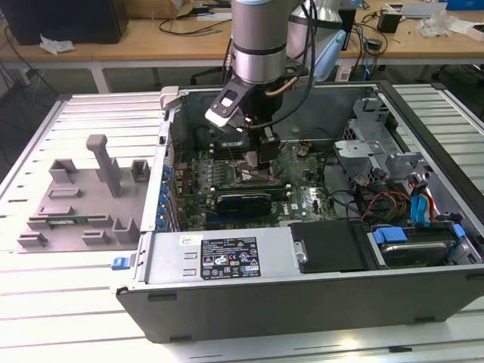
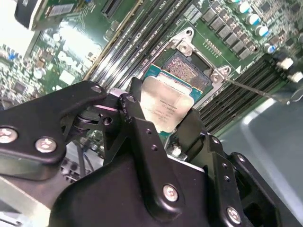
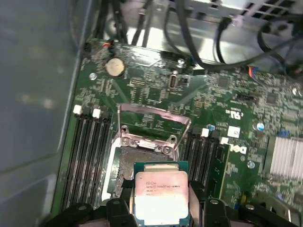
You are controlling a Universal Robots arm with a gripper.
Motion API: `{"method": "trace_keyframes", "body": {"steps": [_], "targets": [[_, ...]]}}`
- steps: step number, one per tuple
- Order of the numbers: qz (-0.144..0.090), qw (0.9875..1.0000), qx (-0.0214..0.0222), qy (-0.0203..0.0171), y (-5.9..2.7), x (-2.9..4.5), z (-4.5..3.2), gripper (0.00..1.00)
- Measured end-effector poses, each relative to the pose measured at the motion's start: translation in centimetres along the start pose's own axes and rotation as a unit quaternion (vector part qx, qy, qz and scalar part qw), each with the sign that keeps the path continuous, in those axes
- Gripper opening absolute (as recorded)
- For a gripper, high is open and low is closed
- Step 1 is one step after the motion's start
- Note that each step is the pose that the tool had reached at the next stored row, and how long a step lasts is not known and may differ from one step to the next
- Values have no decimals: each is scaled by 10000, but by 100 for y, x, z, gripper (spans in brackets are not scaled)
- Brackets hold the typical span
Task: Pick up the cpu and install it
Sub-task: 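Place the cpu into insertion slot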
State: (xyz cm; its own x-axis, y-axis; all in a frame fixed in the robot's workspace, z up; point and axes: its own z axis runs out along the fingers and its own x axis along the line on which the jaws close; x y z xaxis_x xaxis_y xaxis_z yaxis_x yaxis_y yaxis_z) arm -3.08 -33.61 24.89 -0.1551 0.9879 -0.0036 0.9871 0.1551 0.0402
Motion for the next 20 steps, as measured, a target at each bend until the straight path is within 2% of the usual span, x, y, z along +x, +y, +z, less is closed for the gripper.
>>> {"method": "trace_keyframes", "body": {"steps": [3,4,6,16,18,20], "targets": [[376,9993,2,-16,-1,0,11,55],[528,9986,2,-21,-1,0,16,55],[642,9979,3,-26,-1,2,24,55],[675,9977,3,-27,13,115,119,55],[668,9978,3,-28,14,134,158,55],[650,9979,7,-48,15,142,172,55]]}}
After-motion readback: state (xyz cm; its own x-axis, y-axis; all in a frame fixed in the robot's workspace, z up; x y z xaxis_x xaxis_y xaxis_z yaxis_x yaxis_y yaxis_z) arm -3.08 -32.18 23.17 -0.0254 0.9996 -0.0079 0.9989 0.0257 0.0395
